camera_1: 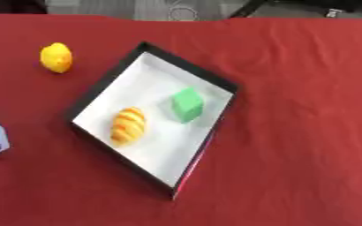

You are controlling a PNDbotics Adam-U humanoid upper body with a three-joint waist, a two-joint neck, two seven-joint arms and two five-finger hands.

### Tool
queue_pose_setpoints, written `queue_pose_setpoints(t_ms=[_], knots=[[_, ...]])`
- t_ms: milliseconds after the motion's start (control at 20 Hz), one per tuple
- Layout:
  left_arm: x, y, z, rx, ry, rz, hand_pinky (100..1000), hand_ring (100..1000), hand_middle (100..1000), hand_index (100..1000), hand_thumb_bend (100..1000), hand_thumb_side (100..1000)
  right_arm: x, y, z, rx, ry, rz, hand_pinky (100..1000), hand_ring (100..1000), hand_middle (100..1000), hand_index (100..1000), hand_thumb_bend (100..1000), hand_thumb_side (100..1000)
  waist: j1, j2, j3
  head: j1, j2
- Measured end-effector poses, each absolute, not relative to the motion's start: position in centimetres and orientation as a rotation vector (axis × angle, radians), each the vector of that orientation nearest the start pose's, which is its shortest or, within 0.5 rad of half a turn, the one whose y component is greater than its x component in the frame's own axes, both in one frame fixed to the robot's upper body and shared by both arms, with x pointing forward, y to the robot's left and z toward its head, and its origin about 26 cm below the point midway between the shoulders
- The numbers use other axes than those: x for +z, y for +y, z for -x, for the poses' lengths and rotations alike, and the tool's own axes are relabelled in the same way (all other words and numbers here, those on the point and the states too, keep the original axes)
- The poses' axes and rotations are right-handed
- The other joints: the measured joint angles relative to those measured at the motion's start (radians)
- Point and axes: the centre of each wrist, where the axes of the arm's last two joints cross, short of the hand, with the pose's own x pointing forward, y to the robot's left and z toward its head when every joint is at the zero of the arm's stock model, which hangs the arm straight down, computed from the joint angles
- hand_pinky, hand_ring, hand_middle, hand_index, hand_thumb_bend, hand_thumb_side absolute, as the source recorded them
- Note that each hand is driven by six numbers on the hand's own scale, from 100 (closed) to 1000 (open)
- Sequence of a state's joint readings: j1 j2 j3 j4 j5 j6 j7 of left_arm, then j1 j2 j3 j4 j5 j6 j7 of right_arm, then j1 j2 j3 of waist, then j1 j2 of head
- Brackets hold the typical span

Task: Pick up objects on the table and place them in the box.

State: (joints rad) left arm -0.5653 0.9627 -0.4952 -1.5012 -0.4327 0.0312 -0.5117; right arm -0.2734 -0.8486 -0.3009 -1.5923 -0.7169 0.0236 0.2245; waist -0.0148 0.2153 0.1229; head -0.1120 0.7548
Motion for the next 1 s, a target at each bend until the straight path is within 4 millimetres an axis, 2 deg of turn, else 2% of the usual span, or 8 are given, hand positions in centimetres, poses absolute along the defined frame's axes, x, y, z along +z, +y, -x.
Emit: queue_pose_setpoints(t_ms=[350, 650, 1000], knots=[[24.1, 32.5, -34.5, -1.652, -1.401, -0.735, 721, 541, 422, 553, 161, 100, 24.5, -46.3, -30.5, 0.200, -2.015, 0.044, 952, 809, 677, 783, 100, 540, 0.000, 0.000, 0.002, -0.009, 0.008], [31.5, 28.3, -32.5, -1.667, -1.815, -0.755, 719, 518, 412, 543, 154, 100, 24.7, -46.2, -30.6, 0.206, -2.020, 0.039, 952, 810, 678, 784, 100, 528, 0.000, 0.000, 0.009, -0.042, 0.009], [36.1, 23.0, -32.5, -1.832, -2.058, -0.629, 716, 517, 414, 543, 216, 100, 25.3, -45.8, -31.0, 0.228, -2.031, 0.021, 951, 809, 678, 784, 100, 514, 0.000, -0.001, -0.005, -0.070, 0.016]])
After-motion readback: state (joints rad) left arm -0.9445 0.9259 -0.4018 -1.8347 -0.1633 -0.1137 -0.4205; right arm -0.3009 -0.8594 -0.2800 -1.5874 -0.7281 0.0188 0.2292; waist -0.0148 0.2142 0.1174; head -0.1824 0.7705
